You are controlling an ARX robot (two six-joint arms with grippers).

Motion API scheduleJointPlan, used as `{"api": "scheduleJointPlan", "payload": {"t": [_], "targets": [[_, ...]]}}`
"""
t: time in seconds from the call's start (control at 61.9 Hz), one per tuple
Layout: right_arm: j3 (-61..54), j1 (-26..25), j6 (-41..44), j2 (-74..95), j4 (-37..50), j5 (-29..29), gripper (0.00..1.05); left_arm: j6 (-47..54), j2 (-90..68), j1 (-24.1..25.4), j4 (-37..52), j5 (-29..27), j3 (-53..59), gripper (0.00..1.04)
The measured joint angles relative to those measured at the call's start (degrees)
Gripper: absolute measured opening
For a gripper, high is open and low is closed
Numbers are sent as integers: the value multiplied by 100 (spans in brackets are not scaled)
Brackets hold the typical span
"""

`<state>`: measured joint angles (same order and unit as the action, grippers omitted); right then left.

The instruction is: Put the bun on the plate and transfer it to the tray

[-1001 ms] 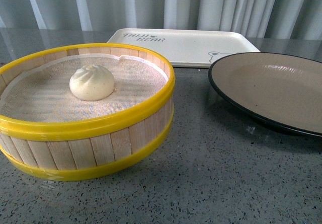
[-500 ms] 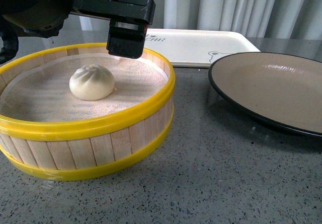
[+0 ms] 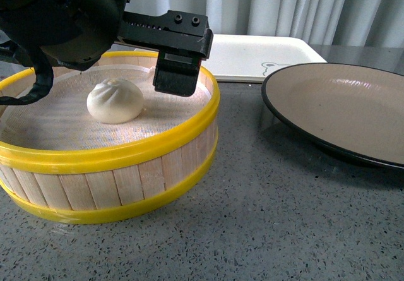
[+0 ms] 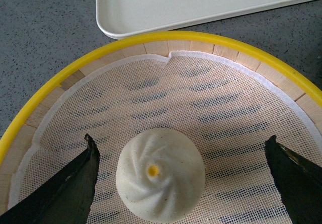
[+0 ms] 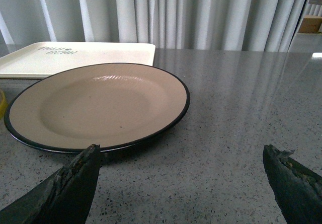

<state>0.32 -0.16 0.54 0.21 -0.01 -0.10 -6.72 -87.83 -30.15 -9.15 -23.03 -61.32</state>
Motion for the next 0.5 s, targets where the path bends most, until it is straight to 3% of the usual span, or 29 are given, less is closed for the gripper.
{"api": "scheduleJointPlan", "payload": {"t": [0.436,0.5], "targets": [[0,0,0,0,0,0,96,-2,-79,-24,-122,-46,4,98],[0,0,0,0,0,2,96,0,-79,-22,-142,-46,4,92]]}}
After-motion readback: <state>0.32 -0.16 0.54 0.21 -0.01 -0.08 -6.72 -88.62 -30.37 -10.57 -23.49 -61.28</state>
